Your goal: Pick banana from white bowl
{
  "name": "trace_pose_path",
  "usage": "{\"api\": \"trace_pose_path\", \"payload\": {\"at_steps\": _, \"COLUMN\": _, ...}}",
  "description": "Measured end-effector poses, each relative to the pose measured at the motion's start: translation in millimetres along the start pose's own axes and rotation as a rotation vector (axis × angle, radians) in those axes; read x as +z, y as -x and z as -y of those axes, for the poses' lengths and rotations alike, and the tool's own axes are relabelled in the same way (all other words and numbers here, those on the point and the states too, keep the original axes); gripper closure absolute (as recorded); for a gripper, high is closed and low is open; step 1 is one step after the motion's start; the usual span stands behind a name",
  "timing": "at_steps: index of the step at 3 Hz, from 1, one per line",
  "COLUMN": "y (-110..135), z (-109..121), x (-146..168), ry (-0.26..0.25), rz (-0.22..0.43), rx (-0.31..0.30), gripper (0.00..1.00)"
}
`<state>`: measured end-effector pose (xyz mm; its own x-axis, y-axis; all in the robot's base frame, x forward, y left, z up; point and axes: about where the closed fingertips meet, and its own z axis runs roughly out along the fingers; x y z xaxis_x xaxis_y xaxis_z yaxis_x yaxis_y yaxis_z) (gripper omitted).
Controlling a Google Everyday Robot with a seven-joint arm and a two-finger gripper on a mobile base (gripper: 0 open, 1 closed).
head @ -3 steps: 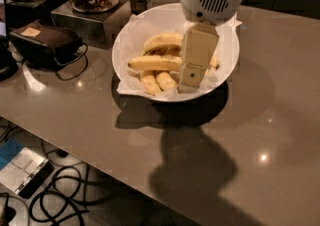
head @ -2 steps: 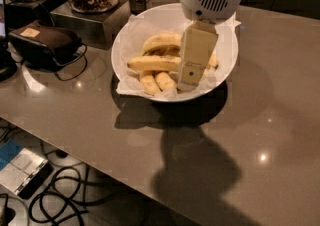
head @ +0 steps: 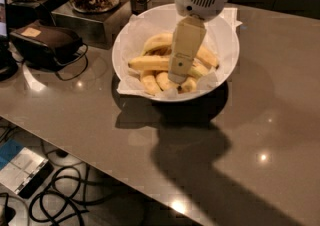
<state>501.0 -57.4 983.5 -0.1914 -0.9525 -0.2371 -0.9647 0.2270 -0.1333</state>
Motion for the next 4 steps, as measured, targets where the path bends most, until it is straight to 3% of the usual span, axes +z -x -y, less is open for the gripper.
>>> {"api": "trace_pose_path", "payload": {"at_steps": 1, "y": 6, "z": 13, "x": 17, "ry": 0.046, "rz": 0.002, "rx": 0.024, "gripper": 0.16}}
{"api": "trace_pose_path", "payload": {"at_steps": 2, "y": 12, "z": 19, "x": 29, "ry": 0.081, "rz": 0.003, "rx": 0.038, "gripper": 0.17}}
{"api": "trace_pose_path", "payload": {"at_steps": 4, "y": 17, "z": 27, "x": 47, "ry": 0.11, "rz": -0.015, "rx": 0.058, "gripper": 0.32}}
